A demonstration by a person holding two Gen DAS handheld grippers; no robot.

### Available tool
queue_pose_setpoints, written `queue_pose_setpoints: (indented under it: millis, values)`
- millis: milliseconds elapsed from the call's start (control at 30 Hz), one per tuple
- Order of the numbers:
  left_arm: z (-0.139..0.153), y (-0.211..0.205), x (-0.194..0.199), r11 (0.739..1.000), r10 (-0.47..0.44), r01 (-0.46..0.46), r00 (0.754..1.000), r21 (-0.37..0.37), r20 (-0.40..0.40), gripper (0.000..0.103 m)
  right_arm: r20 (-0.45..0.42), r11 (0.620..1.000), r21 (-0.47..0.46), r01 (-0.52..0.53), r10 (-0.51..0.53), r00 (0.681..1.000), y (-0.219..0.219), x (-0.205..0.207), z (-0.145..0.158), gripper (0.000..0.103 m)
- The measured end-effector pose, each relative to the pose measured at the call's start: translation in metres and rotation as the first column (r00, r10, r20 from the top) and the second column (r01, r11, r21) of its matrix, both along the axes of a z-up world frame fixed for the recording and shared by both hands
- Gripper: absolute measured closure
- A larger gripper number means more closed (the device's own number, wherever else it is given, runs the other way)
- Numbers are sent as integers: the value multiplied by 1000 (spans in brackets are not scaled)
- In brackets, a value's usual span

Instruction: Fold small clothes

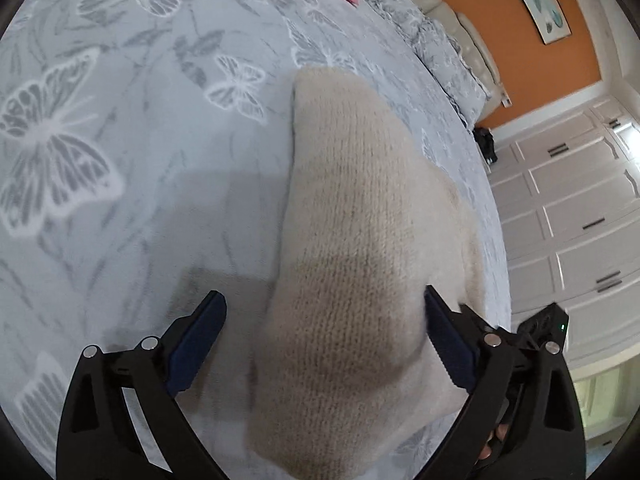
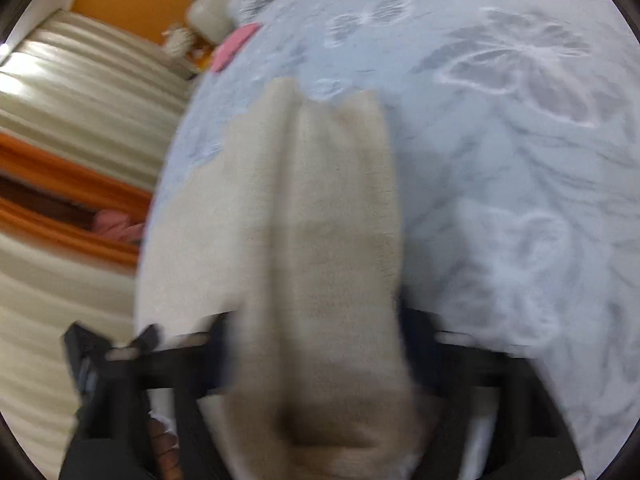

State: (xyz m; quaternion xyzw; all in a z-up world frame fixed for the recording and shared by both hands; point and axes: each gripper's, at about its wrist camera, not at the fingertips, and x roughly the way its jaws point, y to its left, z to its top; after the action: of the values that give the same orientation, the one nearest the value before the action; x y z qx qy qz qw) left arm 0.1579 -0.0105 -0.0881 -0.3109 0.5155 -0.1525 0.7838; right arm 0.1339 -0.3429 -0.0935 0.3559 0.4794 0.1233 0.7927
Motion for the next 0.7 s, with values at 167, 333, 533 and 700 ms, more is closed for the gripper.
queue_pose_setpoints:
  millis: [167,333,533,700]
  values:
    - [21,-6,-2,996,-88,88,995,2,48,50,173,1000,-8,10,-8,985,4,-31,66,71]
    - [29,-6,-8,992,-125,126,991,-27,44,48,23,993,-111,44,-41,999,3,-28,38,62]
    - [31,-23,-9,985,-121,112,991,129,59,37,43,963,-214,165,-159,986,-5,-35,47,47]
    - [54,-41,-21,906,-160,66,968,418,193,25,251,912,-368,178,-87,964,21,-45,92,63]
